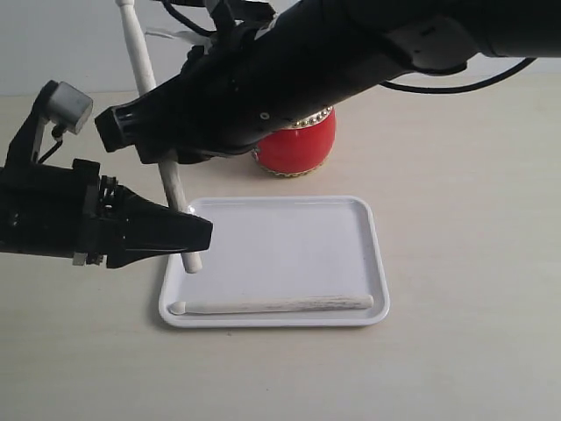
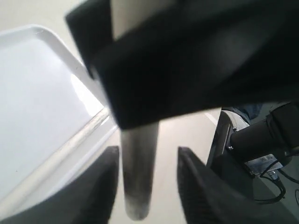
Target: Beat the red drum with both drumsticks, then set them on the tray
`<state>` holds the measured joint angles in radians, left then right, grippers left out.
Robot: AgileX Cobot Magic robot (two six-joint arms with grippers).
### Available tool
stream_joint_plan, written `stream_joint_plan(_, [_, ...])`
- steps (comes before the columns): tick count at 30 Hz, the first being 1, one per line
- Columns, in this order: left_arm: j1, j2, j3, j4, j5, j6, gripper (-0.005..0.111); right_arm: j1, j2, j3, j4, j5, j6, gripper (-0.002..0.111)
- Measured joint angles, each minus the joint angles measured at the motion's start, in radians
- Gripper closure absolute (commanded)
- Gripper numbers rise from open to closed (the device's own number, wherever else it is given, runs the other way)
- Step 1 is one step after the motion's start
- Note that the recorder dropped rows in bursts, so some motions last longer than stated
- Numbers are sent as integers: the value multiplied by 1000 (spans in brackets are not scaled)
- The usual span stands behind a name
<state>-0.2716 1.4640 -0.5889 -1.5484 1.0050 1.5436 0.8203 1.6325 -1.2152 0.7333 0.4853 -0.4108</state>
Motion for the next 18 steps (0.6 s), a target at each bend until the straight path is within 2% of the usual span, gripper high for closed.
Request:
stream_joint_plan(2, [0,0,0,0,2,-2,43,-23,0,-4,-2,-2,0,108])
stream_joint_plan(4, [0,-4,0,0,2,-12,47,-58,-2,-23,-14,-4,0,108])
stream_joint_plan(7, [10,-26,0,4,4,-42,58,-134,-11,-64,-63,10,32,108])
stream_joint_plan(9, [31,-46,0,7,5,-72,72,-191,-15,-101,-136,43,87,108])
stream_joint_plan(12, [85,-91,0,8,5,-110,101,-246,-15,-144,-294,126,162,108])
stream_joint_plan(13, [111,-109,0,8,7,-125,106,-251,-12,-158,-363,156,178,108])
stream_joint_plan(17, [226,-171,0,-11,6,-190,107,-243,29,-187,-575,310,223,108])
stream_joint_plan(18, [276,-189,0,-29,3,-215,107,-226,57,-189,-630,368,221,108])
